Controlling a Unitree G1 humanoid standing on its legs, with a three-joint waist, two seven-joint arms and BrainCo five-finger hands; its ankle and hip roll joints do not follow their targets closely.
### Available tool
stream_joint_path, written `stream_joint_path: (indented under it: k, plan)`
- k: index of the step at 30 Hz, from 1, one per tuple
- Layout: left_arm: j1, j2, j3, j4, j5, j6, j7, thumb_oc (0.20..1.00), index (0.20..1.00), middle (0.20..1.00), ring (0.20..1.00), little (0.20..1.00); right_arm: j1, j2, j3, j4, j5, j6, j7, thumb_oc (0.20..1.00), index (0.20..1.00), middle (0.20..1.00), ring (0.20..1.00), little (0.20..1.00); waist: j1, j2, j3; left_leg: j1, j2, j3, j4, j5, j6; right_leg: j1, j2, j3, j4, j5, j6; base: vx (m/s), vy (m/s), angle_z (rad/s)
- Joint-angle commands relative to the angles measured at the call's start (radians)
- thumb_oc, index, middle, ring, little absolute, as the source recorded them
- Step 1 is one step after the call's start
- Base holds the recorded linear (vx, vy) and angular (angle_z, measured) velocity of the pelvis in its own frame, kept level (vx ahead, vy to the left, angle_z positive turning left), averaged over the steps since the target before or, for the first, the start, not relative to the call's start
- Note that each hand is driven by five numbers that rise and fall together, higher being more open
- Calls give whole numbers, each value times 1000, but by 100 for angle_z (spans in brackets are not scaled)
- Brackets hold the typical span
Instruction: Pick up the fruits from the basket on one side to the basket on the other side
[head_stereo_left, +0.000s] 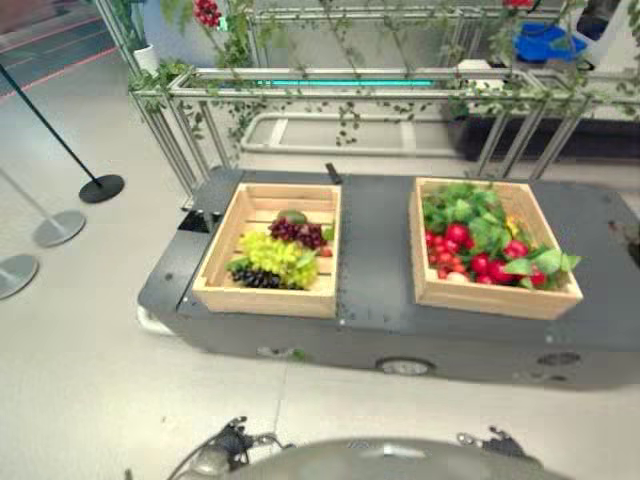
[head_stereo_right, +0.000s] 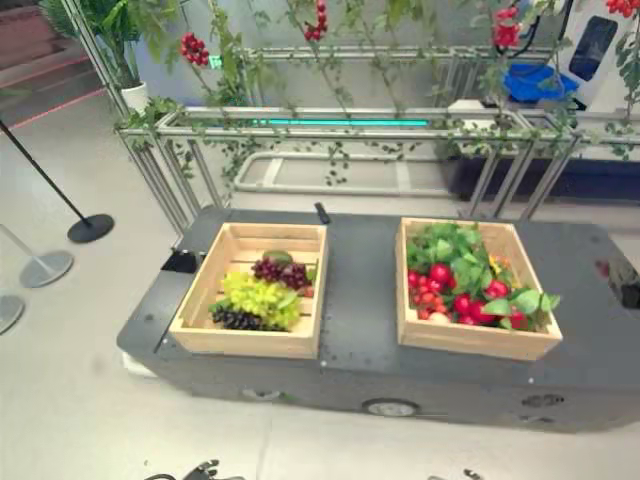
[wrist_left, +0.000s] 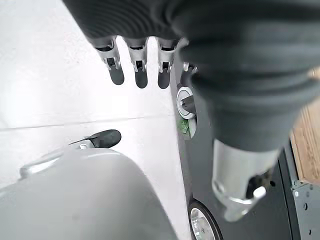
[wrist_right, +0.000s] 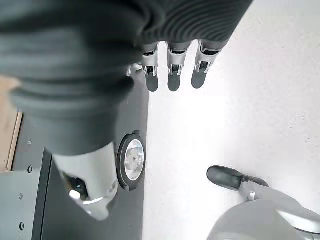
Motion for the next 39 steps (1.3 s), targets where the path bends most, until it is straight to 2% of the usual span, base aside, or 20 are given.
stream_joint_path:
  k: [1,13,32,35,37,38,39]
  plan:
    - [-62,15,17,35,-1,-12,6,1000,1000,1000,1000,1000,-69,-4,56,27,-25,-12,-4,1000,1000,1000,1000,1000,-4,-56,20,54,-60,22,7,-104,64,-44,-46,75,42,-13,63,-845,185,144]
    - [-54,12,20,30,-8,-15,7,1000,1000,1000,1000,1000,-65,-3,62,24,-35,-16,-4,1000,1000,1000,1000,1000,-10,-57,30,60,-65,38,0,-107,68,-47,-43,100,30,-1,70,-3,9,-6]
    - [-93,46,47,-10,-59,-38,48,1000,1000,1000,1000,1000,-86,-15,79,-1,-50,-24,-19,1000,1000,1000,1000,1000,-23,-71,96,5,-67,56,3,-90,72,-130,-40,132,51,22,75,-28,6,-7]
    - [-128,77,46,-84,-65,-60,76,1000,1000,1000,1000,1000,-94,-25,87,-28,-49,-32,-22,1000,1000,1000,1000,1000,-27,-71,120,-19,-66,57,8,-84,71,-161,-42,137,65,25,74,-70,11,-3]
    - [-157,115,53,-194,-82,-76,93,1000,1000,1000,1000,1000,-99,-38,93,-64,-46,-41,-24,1000,1000,1000,1000,1000,-30,-71,144,-43,-68,58,14,-77,72,-192,-44,144,79,29,74,-127,25,-5]
    - [-182,150,57,-254,-76,-90,112,1000,1000,1000,1000,1000,-102,-46,97,-87,-45,-45,-23,1000,1000,1000,1000,1000,-32,-69,159,-58,-67,60,20,-73,71,-209,-46,146,86,32,74,-161,35,-9]
    - [-223,220,75,-375,-70,-98,134,1000,1000,1000,1000,1000,-104,-62,106,-131,-48,-52,-21,1000,1000,1000,1000,1000,-35,-69,181,-87,-68,62,36,-72,70,-239,-49,149,103,36,74,-125,30,-10]
